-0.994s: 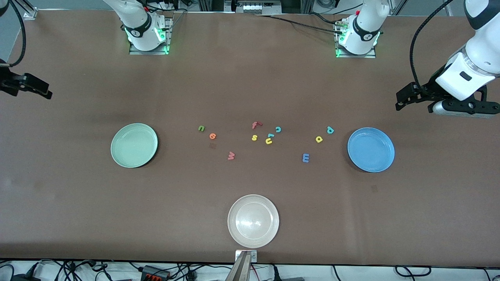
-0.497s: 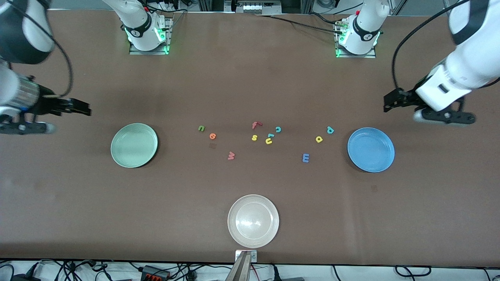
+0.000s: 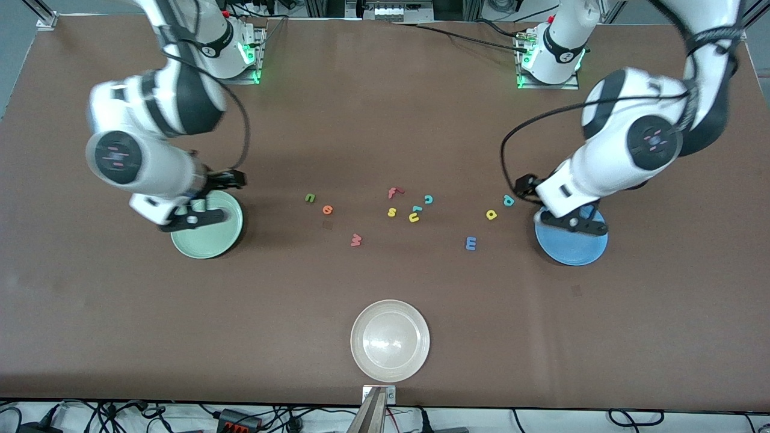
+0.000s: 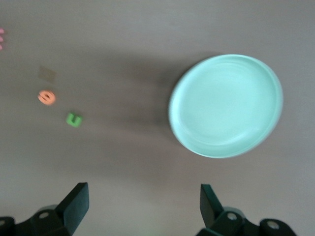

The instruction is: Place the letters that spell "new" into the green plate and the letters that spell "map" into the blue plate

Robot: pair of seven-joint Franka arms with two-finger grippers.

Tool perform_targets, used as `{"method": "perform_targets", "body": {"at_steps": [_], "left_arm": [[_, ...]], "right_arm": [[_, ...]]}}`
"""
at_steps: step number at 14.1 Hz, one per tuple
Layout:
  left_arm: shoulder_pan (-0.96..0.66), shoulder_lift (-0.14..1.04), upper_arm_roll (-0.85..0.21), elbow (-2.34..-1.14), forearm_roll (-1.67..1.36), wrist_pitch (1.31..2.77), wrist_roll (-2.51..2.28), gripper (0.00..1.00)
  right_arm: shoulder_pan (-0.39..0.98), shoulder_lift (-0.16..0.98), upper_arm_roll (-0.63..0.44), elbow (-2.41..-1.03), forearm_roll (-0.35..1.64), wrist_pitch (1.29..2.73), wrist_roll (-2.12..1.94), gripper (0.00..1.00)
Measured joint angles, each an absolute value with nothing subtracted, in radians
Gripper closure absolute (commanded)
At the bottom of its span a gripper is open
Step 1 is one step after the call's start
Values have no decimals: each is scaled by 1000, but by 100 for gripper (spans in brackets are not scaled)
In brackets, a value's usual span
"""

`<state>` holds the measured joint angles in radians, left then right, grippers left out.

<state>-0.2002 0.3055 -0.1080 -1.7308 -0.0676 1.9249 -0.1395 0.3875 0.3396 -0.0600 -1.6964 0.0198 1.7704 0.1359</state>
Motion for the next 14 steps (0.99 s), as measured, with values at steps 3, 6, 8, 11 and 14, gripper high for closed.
{"method": "perform_targets", "body": {"at_steps": [3, 6, 8, 11, 14], "left_arm": [[-278, 434, -108, -1731, -68, 2117, -280, 0], [-324, 554, -107, -1728, -68, 2240, -331, 0], [-309, 629, -94, -1713, -68, 2323, -336, 0], [-269, 692, -93, -1682, -68, 2353, -334, 0], [-275, 703, -97, -1673, -68, 2369, -330, 0]], "right_arm": [[486, 424, -59, -1701, 20, 1872, 302, 0], [537, 495, -60, -1709, 20, 1972, 440, 6], [553, 533, -60, -1717, 20, 2012, 520, 13], [565, 589, -60, -1728, 20, 2063, 628, 23], [590, 610, -60, -1737, 20, 2084, 761, 30]]}}
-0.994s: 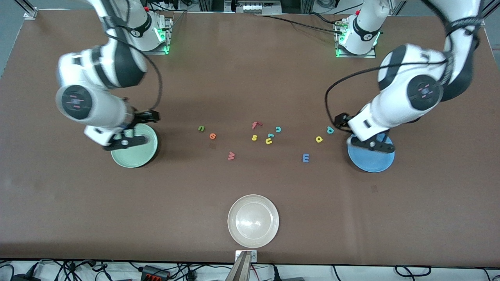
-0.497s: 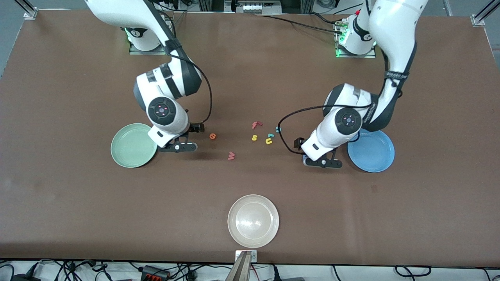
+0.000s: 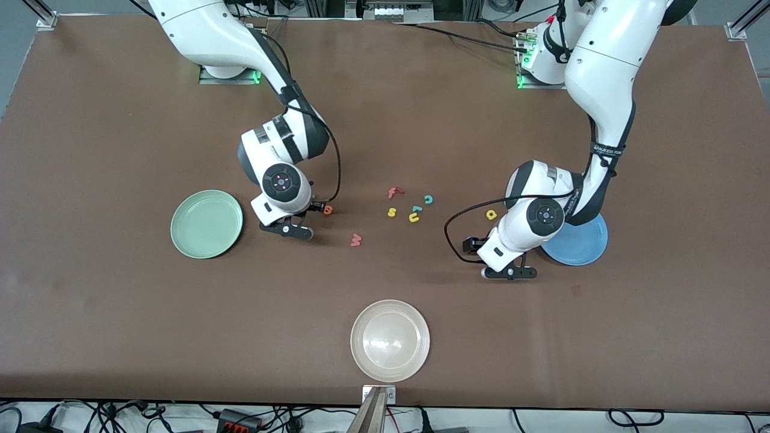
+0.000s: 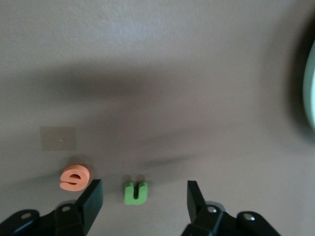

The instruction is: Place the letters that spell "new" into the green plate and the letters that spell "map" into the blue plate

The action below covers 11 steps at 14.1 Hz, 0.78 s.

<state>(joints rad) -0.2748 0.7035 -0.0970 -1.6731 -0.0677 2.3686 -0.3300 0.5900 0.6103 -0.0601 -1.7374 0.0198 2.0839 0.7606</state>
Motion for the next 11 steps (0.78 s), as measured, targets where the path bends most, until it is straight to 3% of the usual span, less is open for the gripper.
{"method": "perform_targets", "body": {"at_steps": [2, 5, 8, 11], "left_arm": [[-288, 707, -102, -1673, -68, 2387, -329, 0], [-305, 720, -103, -1673, -68, 2390, -329, 15], [-316, 735, -104, -1675, -68, 2391, -330, 36], [-318, 741, -101, -1674, -68, 2391, -330, 69]], "right_arm": [[599, 610, -60, -1746, 20, 2084, 812, 34], [600, 610, -61, -1772, 42, 2088, 826, 34], [604, 610, -62, -1783, 84, 2099, 828, 34], [608, 610, -62, -1788, 88, 2102, 846, 39]]}}
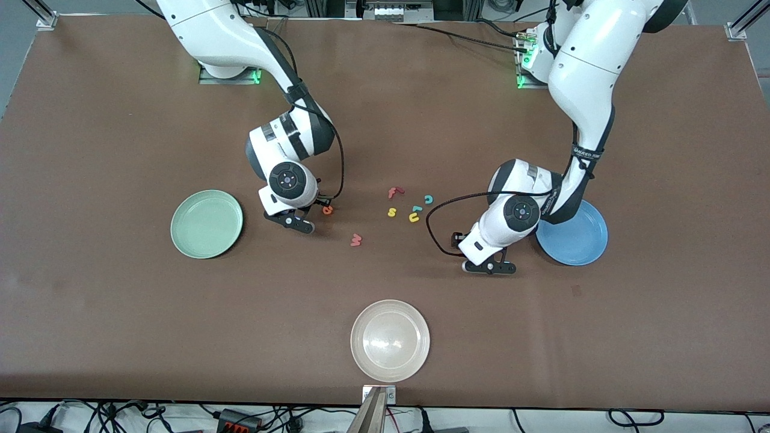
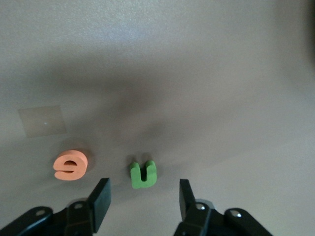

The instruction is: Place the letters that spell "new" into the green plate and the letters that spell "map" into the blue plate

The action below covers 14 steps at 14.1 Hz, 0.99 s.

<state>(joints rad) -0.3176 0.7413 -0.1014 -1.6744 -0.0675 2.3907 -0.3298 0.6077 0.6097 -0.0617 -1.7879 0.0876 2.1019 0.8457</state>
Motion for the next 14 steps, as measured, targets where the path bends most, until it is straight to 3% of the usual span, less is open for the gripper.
{"method": "perform_targets", "body": {"at_steps": [2, 4, 7, 9, 14], "left_arm": [[-316, 741, -99, -1673, -68, 2391, -330, 78], [-316, 733, -99, -1672, -68, 2384, -330, 80], [-315, 730, -95, -1670, -68, 2373, -330, 80], [-311, 713, -84, -1653, -68, 2318, -329, 80], [-302, 605, 18, -1640, -7, 2078, -311, 81]], "right_arm": [[608, 610, -62, -1809, 88, 2122, 850, 40], [607, 610, -65, -1836, 88, 2154, 853, 40], [607, 609, -67, -1848, 90, 2170, 861, 50], [607, 608, -66, -1848, 91, 2171, 863, 55], [609, 608, -66, -1848, 92, 2178, 863, 58]]}}
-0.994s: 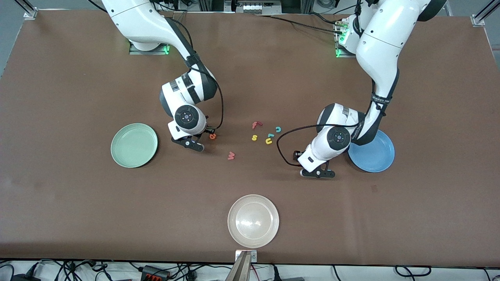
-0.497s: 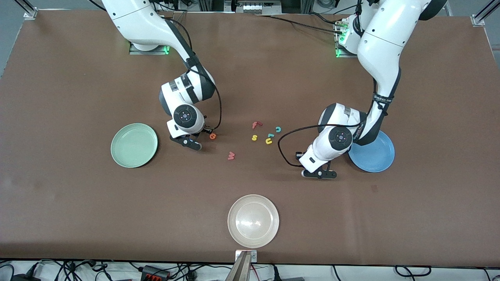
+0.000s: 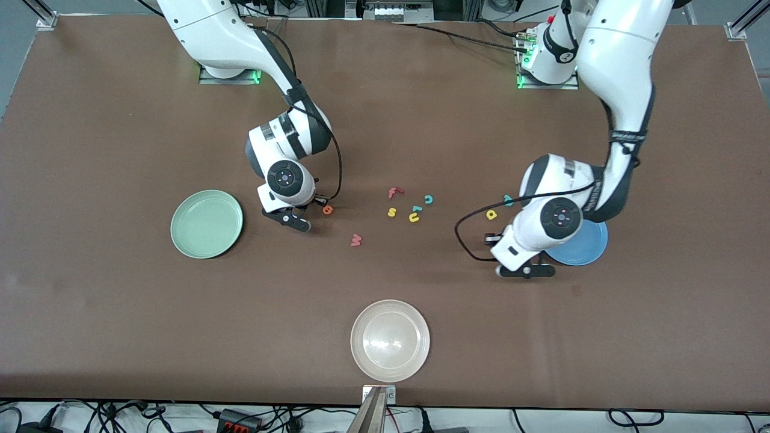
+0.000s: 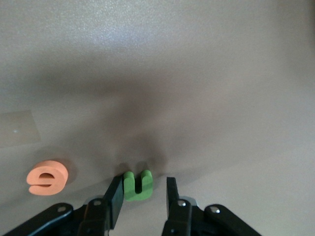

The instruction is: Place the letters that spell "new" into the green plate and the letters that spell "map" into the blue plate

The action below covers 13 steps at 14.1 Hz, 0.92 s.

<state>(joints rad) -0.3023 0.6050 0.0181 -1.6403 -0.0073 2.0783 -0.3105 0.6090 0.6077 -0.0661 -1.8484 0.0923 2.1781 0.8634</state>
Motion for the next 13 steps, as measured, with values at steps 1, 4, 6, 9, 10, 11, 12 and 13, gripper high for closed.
{"method": "perform_targets", "body": {"at_steps": [1, 4, 6, 9, 10, 11, 12, 13], "left_arm": [[-298, 592, 42, -1641, 40, 2025, -307, 84], [-264, 596, 68, -1663, 102, 1940, -305, 86], [-234, 622, 70, -1680, 106, 1939, -305, 77], [-198, 637, 69, -1680, 106, 1939, -297, 26], [-198, 636, 68, -1679, 106, 1940, -297, 16], [-199, 635, 65, -1675, 106, 1940, -298, 12], [-200, 631, 60, -1671, 106, 1939, -298, 7], [-203, 623, 51, -1668, 106, 1934, -299, 6]], "right_arm": [[609, 608, -66, -1849, 92, 2186, 863, 58], [609, 607, -66, -1848, 92, 2203, 864, 58], [609, 604, -66, -1842, 92, 2212, 864, 58], [609, 600, -66, -1840, 93, 2214, 865, 58], [609, 600, -66, -1843, 93, 2214, 865, 58], [609, 600, -66, -1848, 93, 2213, 865, 58], [609, 600, -66, -1854, 93, 2213, 866, 58], [610, 600, -66, -1858, 93, 2213, 866, 58]]}}
